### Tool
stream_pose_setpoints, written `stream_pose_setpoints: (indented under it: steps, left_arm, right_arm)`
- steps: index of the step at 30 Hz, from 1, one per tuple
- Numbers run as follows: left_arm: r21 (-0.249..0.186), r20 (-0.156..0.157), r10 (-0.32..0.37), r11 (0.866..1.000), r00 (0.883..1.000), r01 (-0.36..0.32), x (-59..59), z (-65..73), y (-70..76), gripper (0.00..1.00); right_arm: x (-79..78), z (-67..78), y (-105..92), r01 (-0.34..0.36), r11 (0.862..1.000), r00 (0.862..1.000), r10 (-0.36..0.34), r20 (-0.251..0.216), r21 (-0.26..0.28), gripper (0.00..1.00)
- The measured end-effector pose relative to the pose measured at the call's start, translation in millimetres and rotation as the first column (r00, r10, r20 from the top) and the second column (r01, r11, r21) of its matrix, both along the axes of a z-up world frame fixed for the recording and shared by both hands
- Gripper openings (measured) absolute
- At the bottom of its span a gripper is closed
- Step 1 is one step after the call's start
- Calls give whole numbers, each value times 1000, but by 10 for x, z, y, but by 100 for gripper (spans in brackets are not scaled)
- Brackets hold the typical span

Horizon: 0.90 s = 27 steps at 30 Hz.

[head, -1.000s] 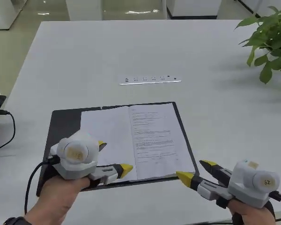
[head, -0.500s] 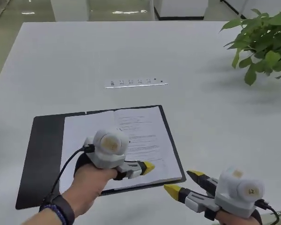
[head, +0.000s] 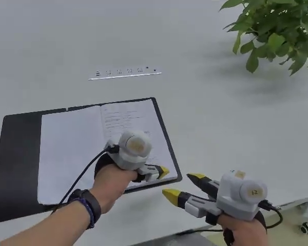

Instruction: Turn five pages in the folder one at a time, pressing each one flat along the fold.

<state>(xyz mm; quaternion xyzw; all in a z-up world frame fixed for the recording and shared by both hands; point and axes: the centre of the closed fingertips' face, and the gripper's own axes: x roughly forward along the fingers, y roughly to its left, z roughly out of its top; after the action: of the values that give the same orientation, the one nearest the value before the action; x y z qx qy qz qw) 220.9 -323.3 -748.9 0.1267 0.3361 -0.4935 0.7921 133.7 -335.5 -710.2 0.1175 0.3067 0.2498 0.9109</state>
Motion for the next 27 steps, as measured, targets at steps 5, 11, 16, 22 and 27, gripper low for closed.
stream_pose_setpoints:
  steps: [5, 11, 16, 22, 27]
  left_arm:
    - [-5, -27, 7, 1000, 1000, -8, 11, -195, -112, 67]
    - [87, 85, -48, 995, 995, 41, 23, -366, -98, 68]
    - [35, 82, -30, 999, 996, 27, 13, -342, -72, 67]
    - [18, 74, -32, 999, 997, 31, 56, -340, -52, 64]
    - [-9, 56, -20, 1000, 998, 20, 74, -317, -15, 60]
  right_arm:
    - [-7, -53, -56, 8, 1000, 1000, -8, -15, -3, 57]
    - [20, -39, -98, 31, 999, 999, -30, -24, 17, 56]
    - [112, -27, -123, 50, 998, 999, -49, -20, 38, 55]
    - [245, -61, -93, 47, 998, 999, -46, -21, 43, 54]
    - [478, -39, -95, 64, 995, 998, -64, -1, 81, 52]
